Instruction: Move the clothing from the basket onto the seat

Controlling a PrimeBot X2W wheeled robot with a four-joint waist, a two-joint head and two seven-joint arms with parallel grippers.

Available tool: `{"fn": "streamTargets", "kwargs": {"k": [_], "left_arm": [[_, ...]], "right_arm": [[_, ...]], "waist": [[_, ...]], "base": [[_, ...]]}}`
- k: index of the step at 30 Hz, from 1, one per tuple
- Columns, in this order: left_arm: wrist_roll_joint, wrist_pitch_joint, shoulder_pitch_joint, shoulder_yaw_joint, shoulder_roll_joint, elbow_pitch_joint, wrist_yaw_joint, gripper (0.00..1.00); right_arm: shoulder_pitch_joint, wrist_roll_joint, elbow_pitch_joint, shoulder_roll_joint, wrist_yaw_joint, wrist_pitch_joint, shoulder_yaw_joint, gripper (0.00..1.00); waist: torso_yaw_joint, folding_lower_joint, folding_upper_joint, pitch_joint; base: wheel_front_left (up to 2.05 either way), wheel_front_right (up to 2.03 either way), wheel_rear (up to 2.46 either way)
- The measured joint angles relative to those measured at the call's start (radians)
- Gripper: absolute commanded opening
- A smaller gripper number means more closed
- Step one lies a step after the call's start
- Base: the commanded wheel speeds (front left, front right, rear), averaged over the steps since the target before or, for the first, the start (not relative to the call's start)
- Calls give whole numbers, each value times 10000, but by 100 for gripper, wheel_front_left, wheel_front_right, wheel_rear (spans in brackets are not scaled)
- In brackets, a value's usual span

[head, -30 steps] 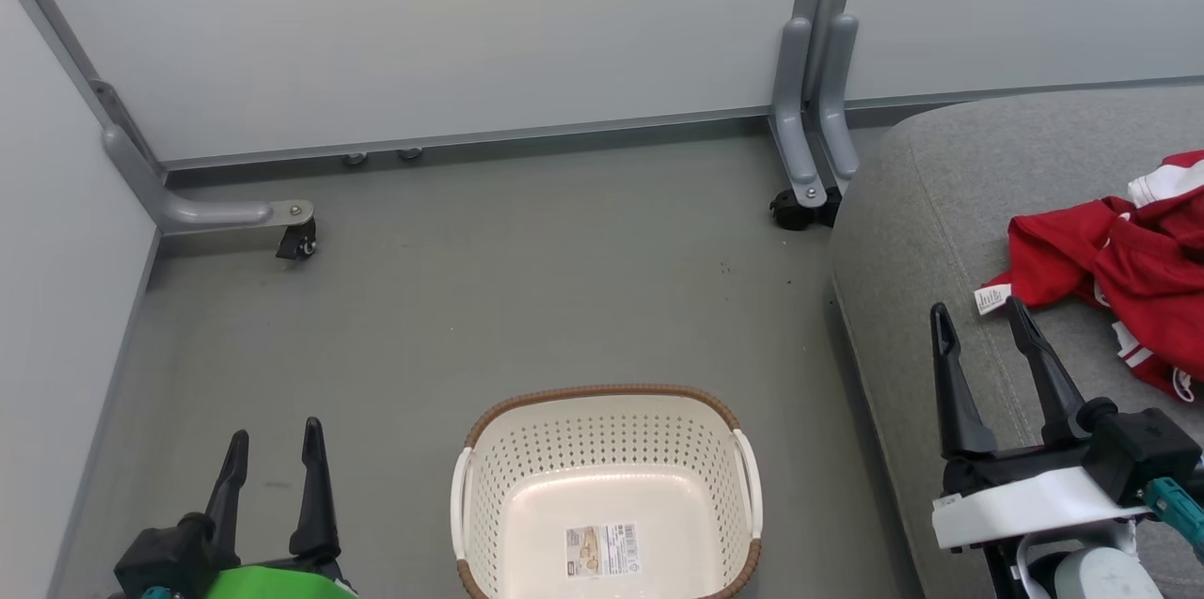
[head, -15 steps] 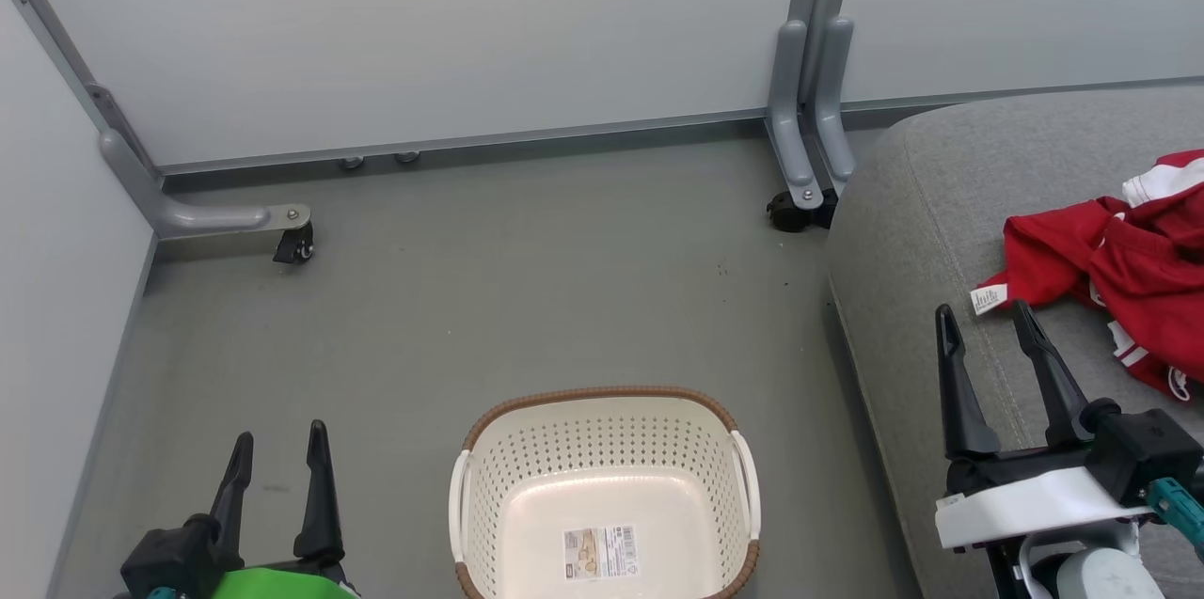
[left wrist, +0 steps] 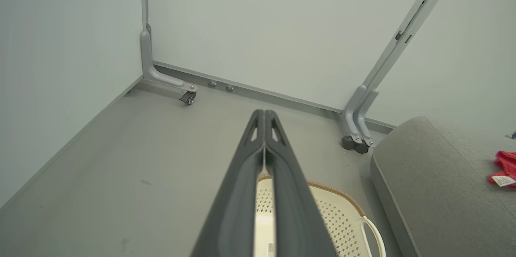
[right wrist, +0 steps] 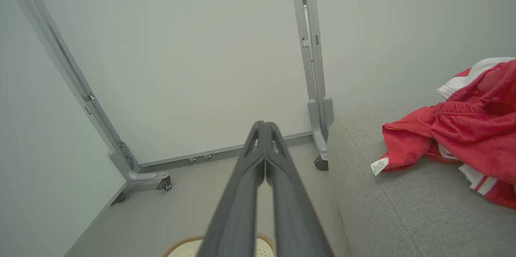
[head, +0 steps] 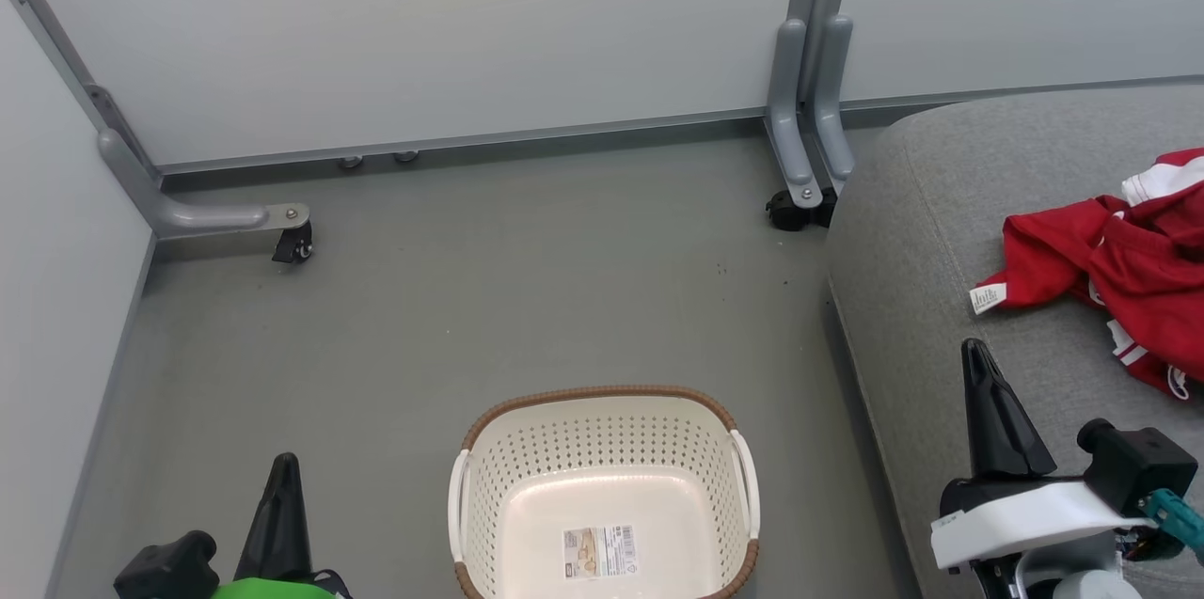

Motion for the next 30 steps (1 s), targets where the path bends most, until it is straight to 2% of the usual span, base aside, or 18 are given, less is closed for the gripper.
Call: {"fn": "streamTargets", "kwargs": {"k": [30], "left_arm": [[-4612,1285,-569,297,0,-59,0,0]], "right_arm": [[-527,5101,700,-17,-2,1193,-278,0]], "waist": [[-75,0,0,115]], "base": [[0,0,0]]}}
